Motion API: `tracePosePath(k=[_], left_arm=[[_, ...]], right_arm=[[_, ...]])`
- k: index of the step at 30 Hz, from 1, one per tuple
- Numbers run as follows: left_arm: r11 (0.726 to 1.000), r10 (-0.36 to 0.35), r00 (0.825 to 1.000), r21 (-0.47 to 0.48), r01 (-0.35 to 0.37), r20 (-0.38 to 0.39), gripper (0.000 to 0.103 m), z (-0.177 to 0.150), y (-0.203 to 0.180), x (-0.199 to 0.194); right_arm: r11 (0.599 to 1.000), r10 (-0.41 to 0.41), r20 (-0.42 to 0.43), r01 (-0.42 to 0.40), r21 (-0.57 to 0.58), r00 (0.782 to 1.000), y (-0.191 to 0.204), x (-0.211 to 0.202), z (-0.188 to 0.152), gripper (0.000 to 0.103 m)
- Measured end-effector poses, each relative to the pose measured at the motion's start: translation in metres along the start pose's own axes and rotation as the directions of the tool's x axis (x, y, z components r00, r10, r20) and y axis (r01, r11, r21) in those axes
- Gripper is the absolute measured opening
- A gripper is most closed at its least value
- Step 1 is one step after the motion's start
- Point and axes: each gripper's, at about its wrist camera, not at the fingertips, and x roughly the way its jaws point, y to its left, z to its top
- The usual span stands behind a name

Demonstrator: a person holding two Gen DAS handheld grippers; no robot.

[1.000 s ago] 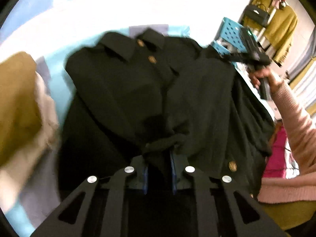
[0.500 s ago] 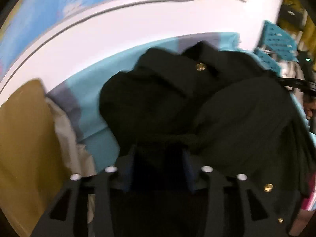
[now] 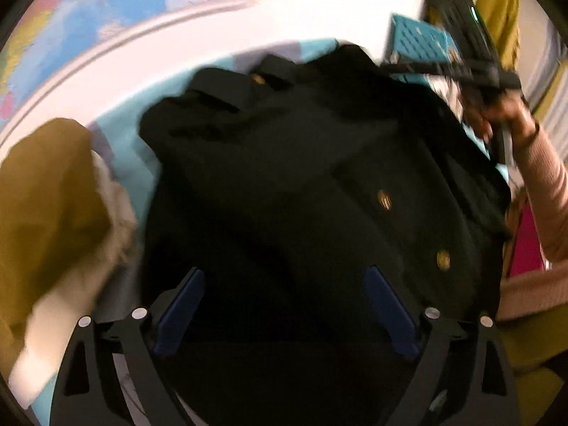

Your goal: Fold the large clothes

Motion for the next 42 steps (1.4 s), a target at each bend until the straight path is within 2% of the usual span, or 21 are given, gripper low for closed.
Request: tracePosePath(k=[3, 4, 8, 10, 13, 14, 15, 16, 17, 20, 22, 25, 27, 29, 30, 31, 32, 34, 37, 40, 42], left_arm=[[1.000, 0.030, 0.998, 0.009, -0.030, -0.056, 0.089, -0.007, -0.004, 0.012], [0.999, 0.052, 0.996, 0.009, -0.052, -0.074, 0.088, -0.010, -0.004, 0.016], [0.998, 0.068, 0.995, -0.014, -0.069, -0.075, 0.086, -0.016, 0.005, 0.014], [0.998, 0.060, 0.997, -0.032, -0.062, -0.052, 0.086, -0.020, 0.009, 0.007], [0.997, 0.048, 0.999, -0.063, -0.049, -0.024, 0.086, -0.019, 0.019, 0.000], [0.997, 0.041, 0.999, -0.072, -0.042, -0.013, 0.086, -0.019, 0.022, -0.003], [0.996, 0.035, 0.999, -0.081, -0.035, -0.002, 0.086, -0.019, 0.024, -0.005], [0.996, 0.027, 1.000, -0.091, -0.026, 0.002, 0.086, -0.017, 0.025, -0.006], [0.995, 0.018, 1.000, -0.097, -0.017, 0.003, 0.086, -0.017, 0.026, -0.007], [0.997, -0.006, 1.000, -0.080, 0.006, -0.008, 0.086, -0.019, 0.020, -0.005], [0.999, -0.005, 0.999, -0.038, 0.004, -0.032, 0.086, -0.021, 0.011, -0.001], [1.000, 0.005, 0.999, 0.020, -0.004, -0.054, 0.088, -0.022, 0.000, 0.003], [0.999, 0.034, 0.997, 0.040, -0.031, -0.074, 0.084, -0.022, -0.001, 0.009], [0.999, 0.040, 0.994, 0.020, -0.038, -0.101, 0.045, -0.022, 0.004, 0.015], [0.999, 0.041, 0.994, -0.011, -0.043, -0.106, 0.035, -0.022, 0.012, 0.014], [0.998, 0.041, 0.995, -0.041, -0.045, -0.096, 0.016, -0.022, 0.018, 0.012], [0.995, 0.028, 0.997, -0.090, -0.035, -0.078, 0.008, -0.023, 0.028, 0.006], [0.984, 0.027, 0.999, -0.175, -0.032, -0.026, 0.006, -0.028, 0.047, -0.013], [0.961, 0.065, 0.997, -0.272, -0.054, 0.033, 0.006, -0.037, 0.073, -0.037], [0.926, 0.078, 0.994, -0.376, -0.045, 0.073, 0.006, -0.046, 0.102, -0.055], [0.902, 0.084, 0.992, -0.430, -0.037, 0.091, 0.006, -0.054, 0.114, -0.062]], right_arm=[[0.994, -0.040, -0.014, 0.038, -0.106, 0.999, 0.030, 0.016, 0.002, 0.051], [0.989, -0.094, -0.020, 0.091, -0.119, 0.995, 0.029, 0.021, 0.002, 0.051], [0.978, -0.204, -0.073, 0.207, 0.037, 0.976, -0.019, 0.025, -0.001, 0.051], [0.948, -0.288, -0.086, 0.296, 0.117, 0.954, -0.053, 0.013, -0.009, 0.051], [0.916, -0.339, -0.072, 0.346, 0.202, 0.938, -0.084, -0.007, -0.015, 0.054], [0.914, -0.351, -0.063, 0.357, 0.195, 0.934, -0.084, -0.011, -0.016, 0.058], [0.909, -0.374, -0.055, 0.377, 0.176, 0.926, -0.084, -0.014, -0.014, 0.074], [0.900, -0.406, -0.049, 0.409, 0.152, 0.912, -0.084, -0.014, -0.013, 0.083], [0.889, -0.432, -0.052, 0.435, 0.141, 0.900, -0.089, -0.012, -0.012, 0.083], [0.888, -0.373, -0.145, 0.398, 0.232, 0.917, -0.118, 0.003, -0.017, 0.057], [0.881, -0.373, -0.159, 0.403, 0.247, 0.914, -0.117, 0.007, -0.021, 0.059], [0.916, -0.328, -0.058, 0.333, 0.223, 0.943, -0.088, -0.002, -0.016, 0.063], [0.956, -0.238, -0.002, 0.234, 0.180, 0.971, -0.059, -0.008, -0.010, 0.063], [0.986, -0.136, 0.027, 0.133, 0.104, 0.990, -0.025, -0.009, -0.006, 0.064], [0.996, -0.075, 0.031, 0.073, 0.059, 0.997, -0.006, -0.007, -0.005, 0.064], [1.000, 0.010, 0.022, -0.010, 0.009, 1.000, 0.017, -0.002, -0.004, 0.064], [0.997, 0.073, 0.003, -0.073, -0.026, 0.997, 0.036, 0.005, -0.004, 0.064], [0.978, 0.187, -0.059, -0.192, -0.085, 0.981, 0.071, 0.023, -0.005, 0.062], [0.957, 0.256, -0.128, -0.270, -0.106, 0.958, 0.101, 0.047, -0.008, 0.062], [0.909, 0.405, -0.198, -0.417, -0.016, 0.892, 0.121, 0.079, -0.007, 0.063], [0.897, 0.431, -0.212, -0.442, -0.007, 0.877, 0.129, 0.092, -0.004, 0.063]])
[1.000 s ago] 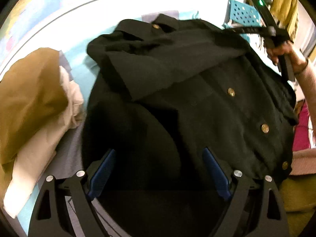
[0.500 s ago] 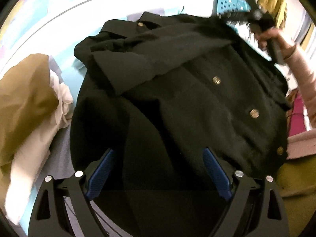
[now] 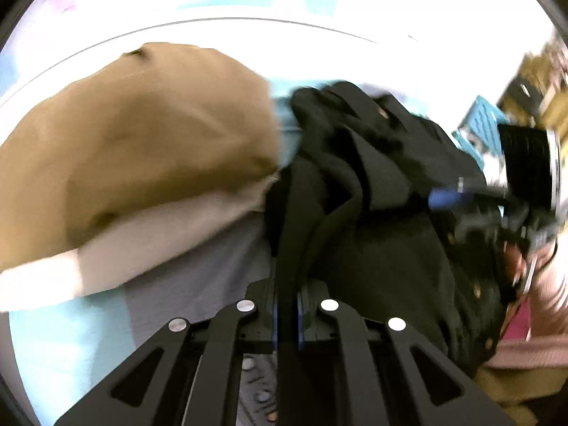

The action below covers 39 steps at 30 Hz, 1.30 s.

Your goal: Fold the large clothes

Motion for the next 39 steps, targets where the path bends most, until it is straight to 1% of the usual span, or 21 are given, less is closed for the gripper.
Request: tracePosePath(k=[2, 4, 5, 9, 10, 11, 13, 16, 18, 20, 22, 25, 27, 28, 29, 30, 31, 32, 34, 36, 39], left_arm=[[0.997, -0.041, 0.999, -0.066, 0.041, 0.015, 0.006, -0.002, 0.016, -0.005], [0.994, -0.046, 0.999, -0.103, 0.048, 0.023, 0.006, -0.005, 0.025, -0.004], [0.992, -0.051, 0.998, -0.116, 0.053, 0.025, 0.009, -0.007, 0.027, -0.003], [0.993, -0.082, 0.996, -0.086, 0.083, 0.018, 0.014, -0.017, 0.021, 0.000], [0.993, -0.091, 0.996, -0.068, 0.092, 0.021, 0.021, -0.018, 0.021, 0.000], [0.993, -0.110, 0.994, -0.047, 0.111, 0.017, 0.036, -0.021, 0.017, -0.002], [0.993, -0.119, 0.992, -0.003, 0.119, 0.031, 0.047, -0.025, 0.010, -0.007], [0.988, -0.153, 0.987, 0.031, 0.152, 0.042, 0.065, -0.036, 0.009, -0.014], [0.984, -0.176, 0.984, 0.038, 0.174, 0.035, 0.067, -0.046, 0.012, -0.016], [0.981, -0.188, 0.982, 0.043, 0.188, 0.013, 0.073, -0.057, 0.013, -0.016], [0.979, -0.198, 0.980, 0.047, 0.198, -0.004, 0.073, -0.066, 0.013, -0.014], [0.970, -0.237, 0.971, 0.046, 0.238, -0.022, 0.071, -0.080, 0.008, -0.013], [0.968, -0.239, 0.970, 0.067, 0.241, -0.037, 0.058, -0.087, -0.003, -0.012], [0.967, -0.241, 0.970, 0.079, 0.243, -0.043, 0.048, -0.090, -0.007, -0.011], [0.965, -0.239, 0.970, 0.096, 0.242, -0.047, 0.040, -0.091, -0.013, -0.011], [0.964, -0.238, 0.970, 0.109, 0.242, -0.048, 0.037, -0.092, -0.016, -0.012], [0.962, -0.240, 0.970, 0.125, 0.244, -0.048, 0.030, -0.092, -0.022, -0.013], [0.959, -0.240, 0.970, 0.144, 0.244, -0.046, 0.023, -0.091, -0.027, -0.015], [0.954, -0.236, 0.971, 0.180, 0.240, -0.044, 0.021, -0.088, -0.038, -0.021], [0.943, -0.249, 0.968, 0.216, 0.252, -0.043, 0.020, -0.080, -0.047, -0.029], [0.923, -0.291, 0.956, 0.253, 0.289, -0.028, 0.022, -0.062, -0.059, -0.046]], right_arm=[[0.998, 0.051, -0.012, -0.050, 0.037, 0.999, 0.002, 0.016, 0.006, 0.063], [0.991, 0.109, -0.019, -0.107, 0.080, 0.994, 0.004, 0.034, 0.015, 0.063], [0.990, 0.109, -0.015, -0.107, 0.095, 0.994, 0.004, 0.037, 0.017, 0.063], [0.976, 0.149, 0.002, -0.148, 0.160, 0.989, 0.000, 0.062, 0.041, 0.062], [0.976, 0.145, 0.007, -0.144, 0.161, 0.989, 0.001, 0.067, 0.049, 0.061], [0.980, 0.130, 0.015, -0.131, 0.151, 0.991, 0.002, 0.070, 0.054, 0.060], [0.982, 0.116, 0.030, -0.119, 0.145, 0.993, 0.005, 0.074, 0.063, 0.051], [0.982, 0.115, 0.081, -0.126, 0.141, 0.990, 0.003, 0.065, 0.070, 0.051], [0.988, 0.093, 0.086, -0.103, 0.119, 0.992, 0.007, 0.053, 0.067, 0.051], [0.997, 0.065, 0.063, -0.068, 0.047, 0.996, 0.022, 0.041, 0.057, 0.051], [0.998, 0.067, 0.030, -0.067, 0.008, 0.997, 0.033, 0.040, 0.050, 0.054], [0.993, 0.113, -0.037, -0.114, -0.038, 0.993, 0.056, 0.045, 0.033, 0.058], [0.987, 0.157, -0.058, -0.159, -0.026, 0.986, 0.065, 0.056, 0.030, 0.060], [0.985, 0.172, -0.063, -0.173, -0.019, 0.983, 0.066, 0.061, 0.031, 0.061], [0.987, 0.159, -0.071, -0.160, -0.010, 0.985, 0.067, 0.070, 0.032, 0.062], [0.991, 0.131, -0.079, -0.132, -0.002, 0.988, 0.067, 0.080, 0.033, 0.061], [0.993, 0.120, -0.089, -0.120, 0.008, 0.989, 0.065, 0.088, 0.035, 0.047], [0.993, 0.118, -0.096, -0.117, 0.010, 0.988, 0.065, 0.091, 0.036, 0.038], [0.995, 0.104, -0.098, -0.105, -0.001, 0.990, 0.063, 0.094, 0.041, 0.001], [0.990, 0.138, -0.066, -0.138, 0.005, 0.988, 0.062, 0.078, 0.048, 0.001], [0.991, 0.134, 0.036, -0.133, -0.029, 0.990, 0.059, 0.030, 0.067, 0.001]])
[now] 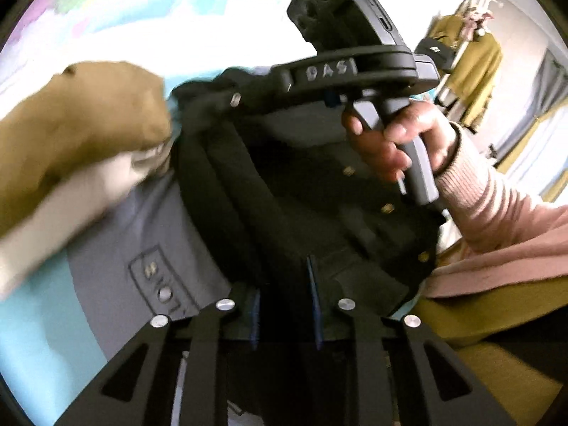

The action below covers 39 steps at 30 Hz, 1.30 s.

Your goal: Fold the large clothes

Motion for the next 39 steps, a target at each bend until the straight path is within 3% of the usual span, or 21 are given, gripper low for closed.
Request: tracePosePath(k=[3, 5, 6, 7, 9, 10, 12, 14, 15, 16, 18, 21, 23, 27, 30, 31, 33, 34, 36, 39], left_arm=[[0.997, -0.052, 0.997, 0.061, 0.048, 0.058, 0.027, 0.017, -0.013, -0.012], [0.993, -0.071, 0.995, 0.098, 0.064, 0.063, 0.028, 0.021, -0.019, -0.009], [0.992, -0.078, 0.996, 0.104, 0.072, 0.053, 0.028, 0.022, -0.022, -0.002], [0.992, -0.077, 0.996, 0.100, 0.072, 0.040, 0.028, 0.021, -0.021, 0.005], [0.994, -0.081, 0.997, 0.077, 0.080, 0.018, 0.029, 0.017, -0.016, 0.017], [0.995, -0.083, 0.996, 0.062, 0.082, 0.013, 0.032, 0.014, -0.012, 0.020], [0.997, -0.071, 0.997, 0.028, 0.071, 0.008, 0.042, 0.011, -0.008, 0.028], [0.998, -0.062, 0.998, 0.009, 0.062, -0.004, 0.045, 0.007, -0.002, 0.032], [0.998, -0.064, 0.998, 0.003, 0.064, -0.011, 0.045, 0.005, 0.000, 0.034], [0.998, -0.062, 0.998, -0.001, 0.062, -0.014, 0.046, 0.005, 0.001, 0.032], [0.998, -0.068, 0.998, -0.011, 0.068, -0.017, 0.047, 0.006, 0.006, 0.031], [0.997, -0.080, 0.997, -0.015, 0.080, -0.007, 0.049, 0.006, 0.010, 0.024], [0.996, -0.085, 0.996, -0.003, 0.085, 0.006, 0.053, 0.006, 0.007, 0.023], [0.996, -0.088, 0.995, 0.013, 0.087, 0.038, 0.059, 0.013, 0.006, 0.017], [0.993, -0.119, 0.992, 0.009, 0.119, 0.030, 0.059, 0.016, 0.007, 0.025], [0.992, -0.129, 0.991, 0.007, 0.129, 0.020, 0.059, 0.017, 0.007, 0.030], [0.988, -0.152, 0.988, 0.013, 0.152, 0.003, 0.060, 0.017, 0.006, 0.039], [0.987, -0.160, 0.987, 0.013, 0.160, -0.002, 0.060, 0.017, 0.006, 0.043], [0.983, -0.181, 0.983, 0.005, 0.181, -0.009, 0.060, 0.018, 0.007, 0.048], [0.981, -0.196, 0.981, -0.007, 0.196, -0.001, 0.060, 0.022, 0.010, 0.053]], right_arm=[[0.999, -0.049, 0.089, 0.047, 0.016, 0.995, -0.007, -0.042, 0.013, 0.002], [0.996, -0.062, 0.086, 0.057, 0.063, 0.994, -0.017, -0.051, 0.012, 0.020], [0.994, -0.068, 0.055, 0.063, 0.085, 0.996, -0.022, -0.049, 0.005, 0.045], [0.993, -0.089, 0.032, 0.085, 0.087, 0.996, -0.024, -0.044, -0.003, 0.052], [0.990, -0.112, -0.032, 0.114, 0.088, 0.993, -0.025, -0.032, -0.024, 0.055], [0.988, -0.113, -0.045, 0.117, 0.103, 0.993, -0.026, -0.025, -0.031, 0.065], [0.981, -0.133, -0.099, 0.145, 0.126, 0.986, -0.031, -0.008, -0.050, 0.071], [0.983, -0.132, -0.135, 0.147, 0.109, 0.982, -0.030, 0.003, -0.065, 0.069], [0.985, -0.119, -0.158, 0.137, 0.108, 0.980, -0.029, 0.012, -0.069, 0.058], [0.987, -0.113, -0.175, 0.131, 0.093, 0.978, -0.028, 0.018, -0.071, 0.034], [0.990, -0.124, -0.168, 0.132, 0.043, 0.978, -0.023, 0.015, -0.071, 0.005], [0.994, -0.107, -0.082, 0.108, 0.015, 0.991, -0.015, -0.012, -0.047, 0.005], [0.991, -0.135, 0.000, 0.135, -0.022, 0.991, -0.008, -0.040, -0.020, 0.005], [0.961, -0.260, 0.124, 0.269, -0.067, 0.958, -0.009, -0.078, 0.026, 0.005], [0.947, -0.320, 0.063, 0.321, 0.003, 0.945, -0.048, -0.074, 0.035, 0.018], [0.923, -0.383, 0.040, 0.381, 0.052, 0.923, -0.066, -0.073, 0.030, 0.034], [0.903, -0.418, 0.028, 0.412, 0.123, 0.908, -0.084, -0.076, 0.014, 0.052], [0.901, -0.412, 0.036, 0.401, 0.164, 0.911, -0.092, -0.081, 0.001, 0.062], [0.914, -0.372, 0.048, 0.357, 0.192, 0.927, -0.092, -0.086, -0.021, 0.066], [0.948, -0.281, 0.011, 0.275, 0.157, 0.960, -0.068, -0.074, -0.058, 0.081]])
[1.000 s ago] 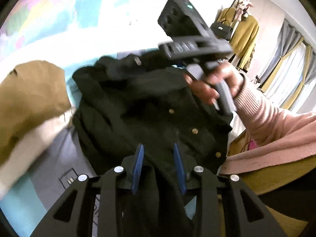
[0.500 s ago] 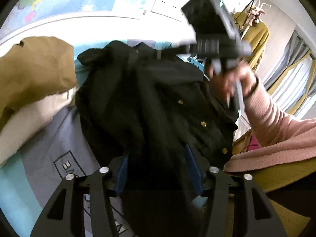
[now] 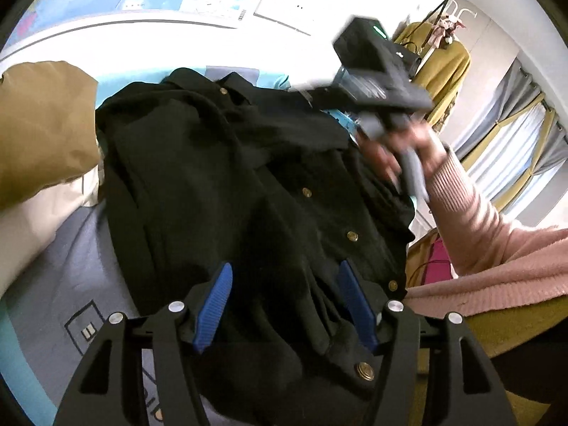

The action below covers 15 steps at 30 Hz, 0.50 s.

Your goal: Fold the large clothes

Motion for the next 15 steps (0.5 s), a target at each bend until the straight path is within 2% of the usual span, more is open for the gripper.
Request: tracePosePath(k=[2, 5, 6, 7, 8, 9, 10, 12, 15], left_arm=[[1.000, -0.004, 1.000, -0.002, 0.004, 0.023, 0.060, 0.003, 0.001, -0.004], [1.000, 0.009, 0.998, -0.006, -0.009, 0.069, 0.064, 0.004, 0.005, -0.014], [1.000, 0.024, 0.996, -0.012, -0.023, 0.081, 0.065, 0.005, 0.007, -0.017], [0.999, 0.031, 0.996, -0.019, -0.030, 0.088, 0.065, 0.005, 0.008, -0.020], [0.999, 0.039, 0.995, -0.027, -0.037, 0.093, 0.065, 0.006, 0.010, -0.022], [0.998, 0.053, 0.994, -0.035, -0.050, 0.096, 0.065, 0.007, 0.011, -0.023], [0.997, 0.066, 0.993, -0.040, -0.063, 0.098, 0.065, 0.009, 0.010, -0.024], [0.995, 0.096, 0.990, -0.051, -0.091, 0.105, 0.065, 0.012, 0.011, -0.026], [0.990, 0.134, 0.985, -0.057, -0.128, 0.112, 0.065, 0.015, 0.016, -0.030]], right_arm=[[0.993, 0.113, -0.048, -0.112, 0.023, 0.993, 0.011, 0.002, -0.028, 0.082], [0.976, 0.212, -0.142, -0.204, 0.072, 0.967, 0.026, 0.021, -0.064, 0.081], [0.972, 0.228, -0.151, -0.217, 0.085, 0.962, 0.029, 0.026, -0.069, 0.075], [0.968, 0.245, -0.153, -0.233, 0.092, 0.957, 0.032, 0.031, -0.074, 0.058], [0.968, 0.249, -0.161, -0.239, 0.081, 0.955, 0.036, 0.035, -0.073, 0.045], [0.969, 0.245, -0.162, -0.238, 0.060, 0.956, 0.038, 0.036, -0.073, 0.020], [0.967, 0.255, -0.148, -0.251, 0.042, 0.956, 0.040, 0.031, -0.070, 0.006], [0.969, 0.243, -0.115, -0.247, -0.016, 0.963, 0.044, 0.011, -0.062, 0.005], [0.982, 0.152, -0.050, -0.157, -0.107, 0.987, 0.045, -0.037, -0.037, 0.005]])
